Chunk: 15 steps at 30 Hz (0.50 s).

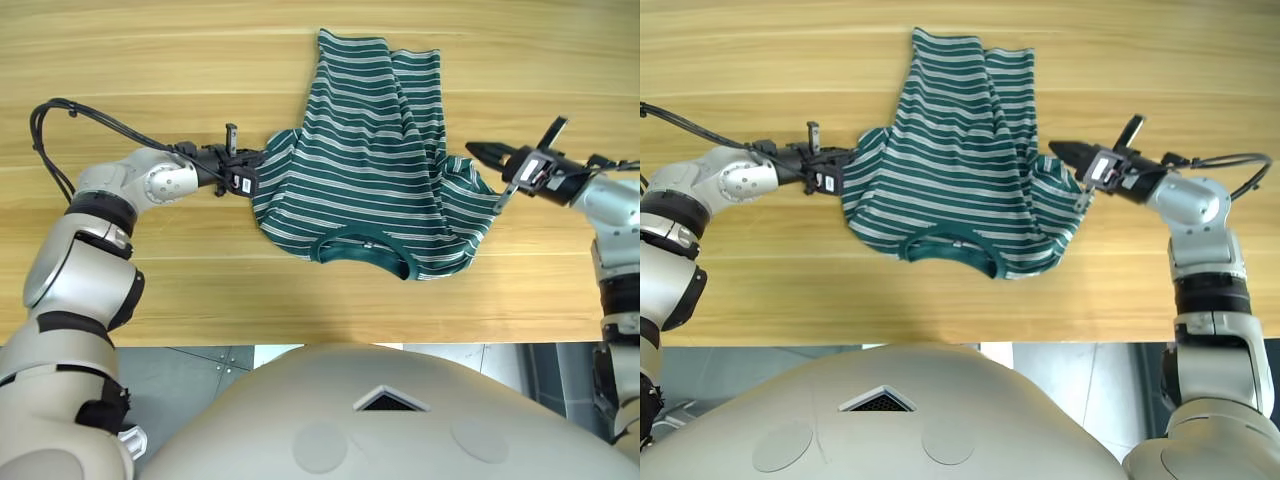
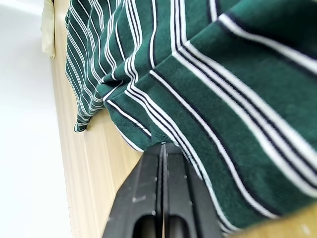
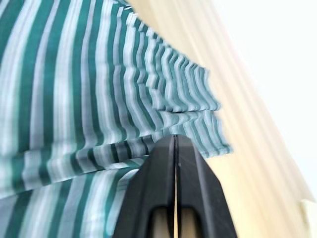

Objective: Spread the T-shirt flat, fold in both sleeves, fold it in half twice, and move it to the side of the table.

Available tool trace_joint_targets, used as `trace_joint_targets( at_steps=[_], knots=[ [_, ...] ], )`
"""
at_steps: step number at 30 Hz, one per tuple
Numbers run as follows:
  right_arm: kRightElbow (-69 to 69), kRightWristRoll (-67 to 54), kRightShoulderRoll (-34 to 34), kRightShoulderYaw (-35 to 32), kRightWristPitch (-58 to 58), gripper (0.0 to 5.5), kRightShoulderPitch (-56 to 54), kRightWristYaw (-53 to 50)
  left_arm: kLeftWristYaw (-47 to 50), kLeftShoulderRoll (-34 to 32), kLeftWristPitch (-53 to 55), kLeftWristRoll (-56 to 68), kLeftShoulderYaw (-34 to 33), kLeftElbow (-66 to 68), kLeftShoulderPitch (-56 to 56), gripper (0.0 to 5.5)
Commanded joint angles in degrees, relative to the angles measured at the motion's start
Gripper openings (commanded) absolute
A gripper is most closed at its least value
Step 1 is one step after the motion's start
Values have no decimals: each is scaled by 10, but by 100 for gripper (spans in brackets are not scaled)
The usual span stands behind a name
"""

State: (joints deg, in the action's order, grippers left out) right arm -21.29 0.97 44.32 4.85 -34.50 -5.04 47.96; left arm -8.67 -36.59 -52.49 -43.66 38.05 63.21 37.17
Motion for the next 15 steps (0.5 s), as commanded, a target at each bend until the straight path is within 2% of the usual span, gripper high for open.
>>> trace_joint_targets(
  at_steps=[1, 5, 11, 15],
  knots=[
    [31, -9, 21, 6, 18, 3, 70, 26, -3, -1, 14, -40, 35, 25, -40, 0],
    [8, 0, 15, 6, 29, 3, 84, 22, -1, -4, 10, -38, 46, 22, -44, 0],
    [-143, 106, 8, 36, 46, 3, 33, -64, -16, -19, -9, -43, 63, -4, -61, 0],
    [-149, 90, 14, 29, 37, 3, 48, -74, -27, -44, -22, -49, 77, -37, -89, 0]
  ],
)
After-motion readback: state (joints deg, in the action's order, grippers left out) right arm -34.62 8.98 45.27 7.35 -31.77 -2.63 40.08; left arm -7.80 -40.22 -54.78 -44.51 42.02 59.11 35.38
